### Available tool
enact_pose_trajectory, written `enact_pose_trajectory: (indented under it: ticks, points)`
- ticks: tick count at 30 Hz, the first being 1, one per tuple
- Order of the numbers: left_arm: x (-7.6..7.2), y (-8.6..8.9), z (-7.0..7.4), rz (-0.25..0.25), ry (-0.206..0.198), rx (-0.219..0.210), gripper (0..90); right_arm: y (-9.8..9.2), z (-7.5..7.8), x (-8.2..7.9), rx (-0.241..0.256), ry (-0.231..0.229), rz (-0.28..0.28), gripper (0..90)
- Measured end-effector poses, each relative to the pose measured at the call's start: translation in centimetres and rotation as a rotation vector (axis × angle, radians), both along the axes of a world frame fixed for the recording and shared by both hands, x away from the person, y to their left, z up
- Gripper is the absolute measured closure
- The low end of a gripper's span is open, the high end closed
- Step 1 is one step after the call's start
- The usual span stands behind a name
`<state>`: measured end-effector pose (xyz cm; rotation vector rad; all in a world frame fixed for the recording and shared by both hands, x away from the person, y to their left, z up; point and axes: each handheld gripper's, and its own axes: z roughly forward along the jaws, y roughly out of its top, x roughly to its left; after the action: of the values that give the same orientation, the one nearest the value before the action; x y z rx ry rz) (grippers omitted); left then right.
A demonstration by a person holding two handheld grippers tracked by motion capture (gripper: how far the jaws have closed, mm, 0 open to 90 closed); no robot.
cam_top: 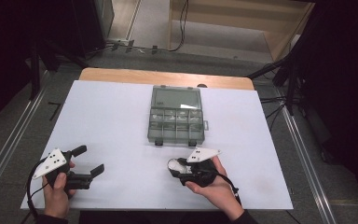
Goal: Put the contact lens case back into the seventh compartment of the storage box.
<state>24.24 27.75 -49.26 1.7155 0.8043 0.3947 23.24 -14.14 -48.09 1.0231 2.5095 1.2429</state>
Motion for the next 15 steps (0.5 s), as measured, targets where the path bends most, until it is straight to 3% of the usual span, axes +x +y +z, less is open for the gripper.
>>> enact_pose_trajectory:
  ticks: [15]
  points:
    - [0.0, -0.1, -0.1, 0.000, 0.004, 0.002, 0.0, -1.0, 1.3, 1.3, 0.026, -0.007, -0.030, 47.0]
